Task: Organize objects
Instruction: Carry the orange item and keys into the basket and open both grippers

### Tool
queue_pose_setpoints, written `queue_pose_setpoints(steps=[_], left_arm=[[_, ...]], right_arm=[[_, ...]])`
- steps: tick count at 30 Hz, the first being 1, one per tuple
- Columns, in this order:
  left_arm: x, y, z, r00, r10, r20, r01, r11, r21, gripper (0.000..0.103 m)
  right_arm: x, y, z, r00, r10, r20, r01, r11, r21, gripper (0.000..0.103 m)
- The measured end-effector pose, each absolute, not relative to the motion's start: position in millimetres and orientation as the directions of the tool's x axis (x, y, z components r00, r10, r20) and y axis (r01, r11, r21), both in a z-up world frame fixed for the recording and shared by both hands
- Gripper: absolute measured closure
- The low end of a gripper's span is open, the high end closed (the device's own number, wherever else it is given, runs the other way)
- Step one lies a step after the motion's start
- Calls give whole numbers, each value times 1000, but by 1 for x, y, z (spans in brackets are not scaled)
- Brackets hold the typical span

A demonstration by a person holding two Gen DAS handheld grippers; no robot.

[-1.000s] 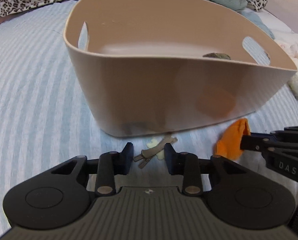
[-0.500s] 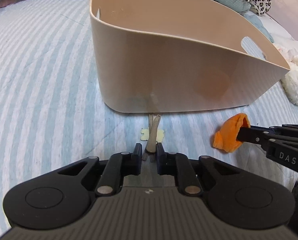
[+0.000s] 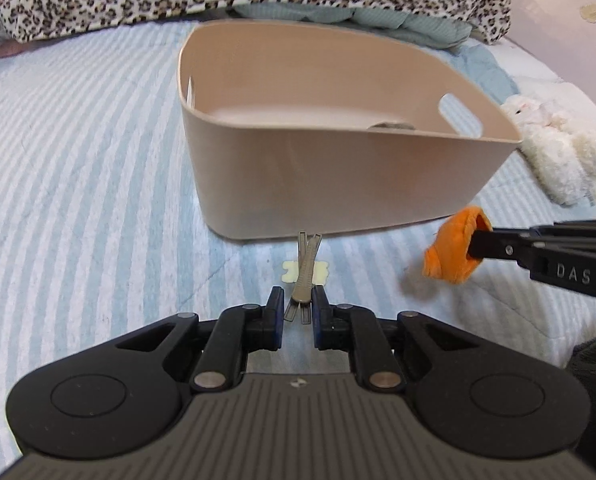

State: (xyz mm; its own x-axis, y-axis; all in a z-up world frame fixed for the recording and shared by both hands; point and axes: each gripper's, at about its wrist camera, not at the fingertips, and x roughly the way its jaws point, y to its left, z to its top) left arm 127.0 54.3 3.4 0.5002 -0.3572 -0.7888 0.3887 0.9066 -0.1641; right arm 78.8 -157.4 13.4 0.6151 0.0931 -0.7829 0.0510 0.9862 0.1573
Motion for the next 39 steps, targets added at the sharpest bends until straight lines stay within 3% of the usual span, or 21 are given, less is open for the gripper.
queue_pose_setpoints(steps=[10, 19, 33, 39], left_arm=[[114, 64, 67, 614, -386, -688, 407, 902, -142, 88], [156, 34, 99, 687, -346, -638, 385, 919, -83, 88], [236, -24, 33, 581, -138, -802, 290, 956, 45, 88], [233, -23, 20, 536, -139, -833, 292, 956, 28, 86]], right_arm=[[81, -169, 65, 724, 114, -680, 25, 981, 192, 99], [116, -178, 89, 784, 58, -617, 61, 983, 171, 99], [178, -183, 46, 681, -33, -731, 120, 991, 67, 99], [182, -189, 26, 613, -31, -789, 114, 992, 50, 92]])
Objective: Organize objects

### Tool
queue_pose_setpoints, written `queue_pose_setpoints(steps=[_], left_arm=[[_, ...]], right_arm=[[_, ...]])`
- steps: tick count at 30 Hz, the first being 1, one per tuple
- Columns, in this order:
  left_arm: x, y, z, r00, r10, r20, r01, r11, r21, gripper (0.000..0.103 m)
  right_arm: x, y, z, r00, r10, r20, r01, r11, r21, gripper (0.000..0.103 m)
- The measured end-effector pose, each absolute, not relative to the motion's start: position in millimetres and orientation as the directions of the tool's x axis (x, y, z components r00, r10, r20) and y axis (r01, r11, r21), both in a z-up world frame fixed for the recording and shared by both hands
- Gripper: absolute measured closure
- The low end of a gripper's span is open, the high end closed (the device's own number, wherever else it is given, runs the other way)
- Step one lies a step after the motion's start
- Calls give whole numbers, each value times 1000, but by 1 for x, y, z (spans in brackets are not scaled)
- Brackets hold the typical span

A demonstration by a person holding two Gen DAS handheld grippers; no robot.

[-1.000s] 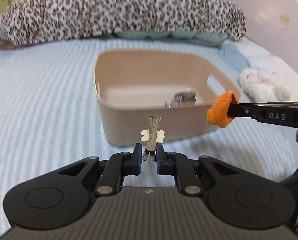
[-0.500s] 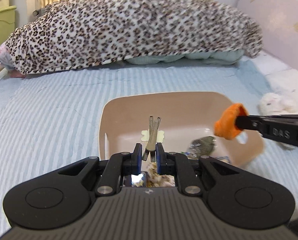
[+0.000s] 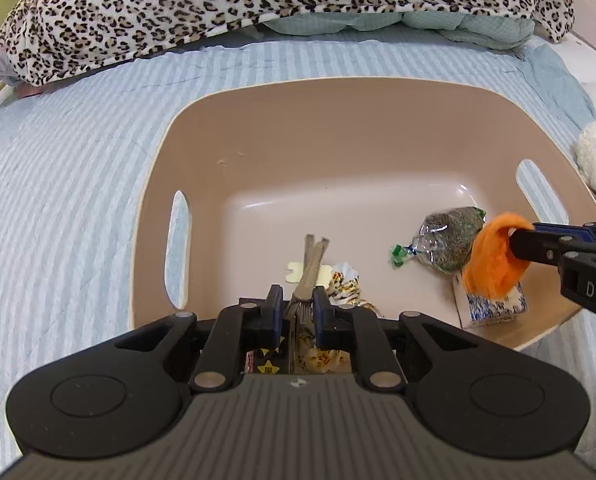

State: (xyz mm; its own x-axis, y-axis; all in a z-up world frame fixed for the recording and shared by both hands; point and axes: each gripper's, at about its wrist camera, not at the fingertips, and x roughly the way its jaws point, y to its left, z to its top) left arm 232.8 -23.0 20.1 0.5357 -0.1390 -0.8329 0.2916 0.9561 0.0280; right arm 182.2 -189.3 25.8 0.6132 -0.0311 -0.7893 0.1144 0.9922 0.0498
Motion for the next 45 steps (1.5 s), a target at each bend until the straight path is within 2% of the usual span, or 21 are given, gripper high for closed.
queue_pose_setpoints(steps=[1, 2, 3, 4, 5, 6, 10, 14, 17, 28, 42, 45], left_arm=[[231, -23, 23, 534, -135, -835, 293, 955, 33, 85], [229, -23, 26, 530, -141, -837, 298, 954, 28, 74], [228, -21, 31, 528, -150, -836, 300, 954, 19, 53], [225, -20, 37, 536, -152, -830, 294, 956, 15, 42], [221, -19, 42, 552, -153, -819, 289, 957, 15, 27], [217, -18, 48, 571, -160, -805, 288, 958, 13, 22], [203, -13, 65, 583, -178, -793, 296, 955, 3, 22], [189, -4, 75, 583, -187, -790, 267, 963, -31, 19], [177, 3, 83, 572, -208, -793, 272, 961, -56, 19], [121, 19, 104, 615, -152, -774, 213, 977, -23, 19], [62, 27, 117, 639, -145, -755, 227, 974, 5, 19], [51, 27, 118, 638, -152, -755, 234, 972, 2, 19]], right_arm=[[181, -189, 25, 609, -34, -793, 111, 993, 42, 84], [178, -189, 26, 609, -35, -793, 106, 994, 37, 71], [175, -189, 27, 612, -34, -790, 100, 994, 35, 60], [172, -189, 29, 615, -32, -788, 96, 995, 34, 54], [168, -189, 33, 621, -35, -783, 95, 995, 30, 43], [164, -189, 38, 630, -38, -775, 92, 995, 26, 39], [147, -191, 57, 657, -32, -753, 74, 997, 23, 25], [132, -191, 74, 665, -19, -747, 64, 997, 32, 21], [120, -189, 82, 665, -14, -747, 60, 998, 35, 15], [68, -179, 94, 653, 6, -757, 52, 997, 52, 13], [12, -175, 96, 636, 44, -770, 58, 993, 106, 13], [2, -173, 96, 634, 41, -772, 54, 994, 97, 9]])
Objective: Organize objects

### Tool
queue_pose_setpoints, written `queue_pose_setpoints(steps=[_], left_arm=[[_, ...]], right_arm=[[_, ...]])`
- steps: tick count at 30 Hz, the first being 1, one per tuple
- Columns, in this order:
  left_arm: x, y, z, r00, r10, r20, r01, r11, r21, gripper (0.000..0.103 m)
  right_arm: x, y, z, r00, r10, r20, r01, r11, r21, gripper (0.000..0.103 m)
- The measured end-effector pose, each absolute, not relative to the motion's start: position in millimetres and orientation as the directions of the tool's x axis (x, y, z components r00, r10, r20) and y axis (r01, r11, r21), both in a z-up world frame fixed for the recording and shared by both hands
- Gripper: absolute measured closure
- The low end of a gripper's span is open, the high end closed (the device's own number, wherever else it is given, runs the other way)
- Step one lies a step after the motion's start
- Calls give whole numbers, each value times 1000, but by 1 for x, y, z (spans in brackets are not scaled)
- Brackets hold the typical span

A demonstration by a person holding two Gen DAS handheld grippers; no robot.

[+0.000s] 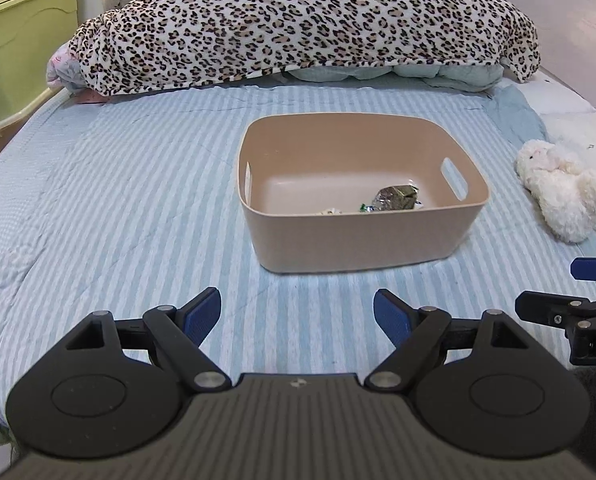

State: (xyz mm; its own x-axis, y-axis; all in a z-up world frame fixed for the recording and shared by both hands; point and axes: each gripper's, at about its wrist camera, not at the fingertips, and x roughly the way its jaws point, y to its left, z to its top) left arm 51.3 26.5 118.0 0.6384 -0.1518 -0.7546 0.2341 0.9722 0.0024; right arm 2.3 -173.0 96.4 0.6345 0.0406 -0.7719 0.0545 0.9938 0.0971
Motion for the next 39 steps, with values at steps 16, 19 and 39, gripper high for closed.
queue_pose_setpoints(steps=[16, 19, 39], left_arm=[[5, 38, 123, 629, -173, -757, 220, 975, -40, 19], [0, 42, 121, 619, -174, -766, 221, 974, -43, 19], [-15, 38, 116, 608, -156, -778, 251, 968, 1, 19]], right_arm=[[-27, -163, 109, 638, 43, -769, 19, 997, 72, 4], [-31, -164, 110, 638, 38, -769, 22, 998, 67, 4], [-45, -167, 112, 625, 45, -779, 11, 998, 66, 3]])
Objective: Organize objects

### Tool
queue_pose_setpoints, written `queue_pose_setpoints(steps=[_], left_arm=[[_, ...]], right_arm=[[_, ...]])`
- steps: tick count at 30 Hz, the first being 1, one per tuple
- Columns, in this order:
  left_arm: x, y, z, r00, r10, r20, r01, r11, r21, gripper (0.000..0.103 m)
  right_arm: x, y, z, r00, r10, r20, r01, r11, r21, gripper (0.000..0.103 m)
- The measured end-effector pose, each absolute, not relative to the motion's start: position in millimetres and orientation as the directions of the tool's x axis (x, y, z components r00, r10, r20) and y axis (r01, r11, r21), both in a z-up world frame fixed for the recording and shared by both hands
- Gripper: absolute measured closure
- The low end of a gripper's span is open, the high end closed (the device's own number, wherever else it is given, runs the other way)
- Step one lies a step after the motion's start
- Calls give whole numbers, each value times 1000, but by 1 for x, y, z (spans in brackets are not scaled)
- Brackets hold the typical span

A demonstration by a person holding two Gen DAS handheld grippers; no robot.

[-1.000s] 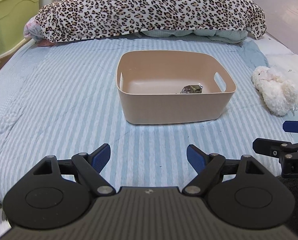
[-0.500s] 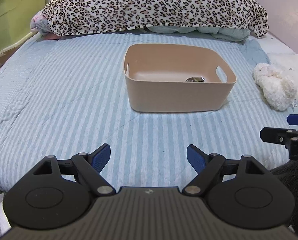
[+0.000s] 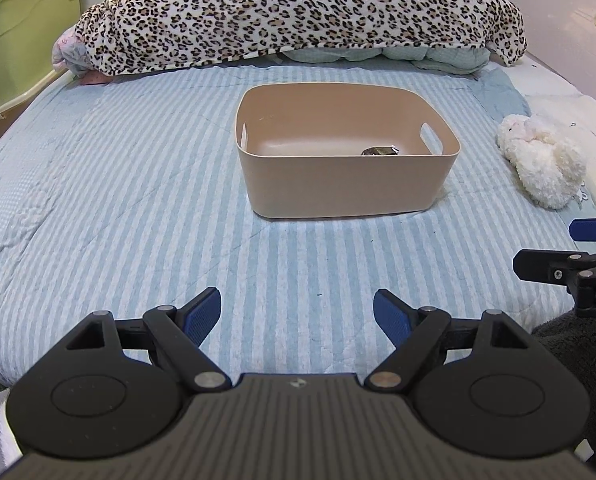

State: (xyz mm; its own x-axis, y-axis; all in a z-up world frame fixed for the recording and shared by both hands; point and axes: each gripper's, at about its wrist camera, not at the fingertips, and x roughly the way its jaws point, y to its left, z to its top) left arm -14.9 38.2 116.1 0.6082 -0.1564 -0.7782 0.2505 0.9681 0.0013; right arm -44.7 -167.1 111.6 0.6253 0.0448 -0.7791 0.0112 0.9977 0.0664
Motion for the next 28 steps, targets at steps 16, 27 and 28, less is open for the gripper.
queue_pose_setpoints(steps=[16, 27, 28], left_arm=[[-22, 34, 122, 615, -171, -770, 268, 964, 0, 19], [-24, 33, 123, 619, -181, -765, 275, 962, -5, 19], [-24, 32, 124, 618, -183, -765, 276, 961, -7, 19]], right_arm=[[-50, -161, 117, 629, 71, -774, -17, 997, 78, 3], [-51, -161, 116, 626, 76, -776, -14, 996, 87, 2], [-51, -160, 116, 626, 78, -776, -15, 996, 88, 2]])
